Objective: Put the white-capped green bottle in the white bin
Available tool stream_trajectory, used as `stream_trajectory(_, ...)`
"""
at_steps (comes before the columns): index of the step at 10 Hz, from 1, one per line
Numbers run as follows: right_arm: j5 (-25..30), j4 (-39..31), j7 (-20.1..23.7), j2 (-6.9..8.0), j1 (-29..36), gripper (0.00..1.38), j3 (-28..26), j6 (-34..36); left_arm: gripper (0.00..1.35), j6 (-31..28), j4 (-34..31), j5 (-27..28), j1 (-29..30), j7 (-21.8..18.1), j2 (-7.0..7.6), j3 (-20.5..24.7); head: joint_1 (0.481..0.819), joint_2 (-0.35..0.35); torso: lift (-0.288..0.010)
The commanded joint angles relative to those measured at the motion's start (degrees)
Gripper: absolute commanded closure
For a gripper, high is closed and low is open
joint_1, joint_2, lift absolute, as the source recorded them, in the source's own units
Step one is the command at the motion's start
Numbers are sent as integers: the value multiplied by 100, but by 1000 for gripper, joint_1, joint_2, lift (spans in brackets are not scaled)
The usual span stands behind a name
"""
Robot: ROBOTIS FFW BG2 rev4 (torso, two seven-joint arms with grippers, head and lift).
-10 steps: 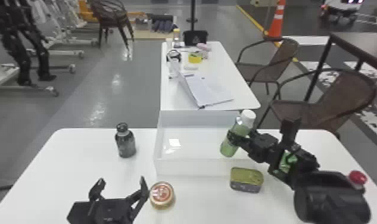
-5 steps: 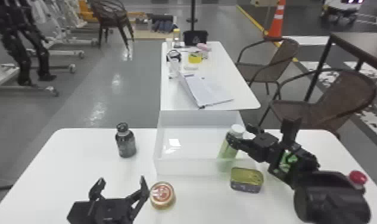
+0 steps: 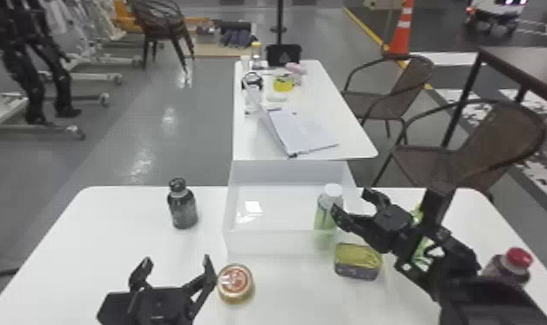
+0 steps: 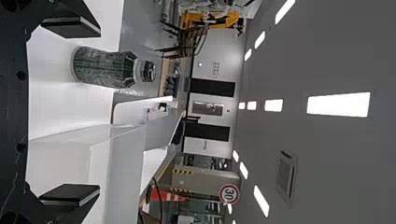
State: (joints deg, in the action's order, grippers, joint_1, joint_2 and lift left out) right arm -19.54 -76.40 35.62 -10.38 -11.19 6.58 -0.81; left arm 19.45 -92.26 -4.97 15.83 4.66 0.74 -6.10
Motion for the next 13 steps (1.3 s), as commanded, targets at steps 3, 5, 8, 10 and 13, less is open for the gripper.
stream_trajectory(3,117,-1799,-258,27,1427,228,-474,362,125,24,6,-4,-1,0,-4,-5,549,0,-100)
stream_trajectory(5,231,-2274,-574,220,2095,228,-746,265,125,50,23,-13,-1,0,-4,4,549,0,-100)
stream_trajectory(8,354,-2634,-803,440,2675,226,-1072,371,125,103,23,5,16,0,-4,12,549,0,-100)
stream_trajectory(10,477,-2793,-855,414,2903,226,-1080,397,125,226,-38,23,227,88,-4,47,549,0,-100)
stream_trajectory(13,636,-2837,-1277,431,3378,226,-1168,213,125,226,-38,40,236,106,-65,83,549,0,-100)
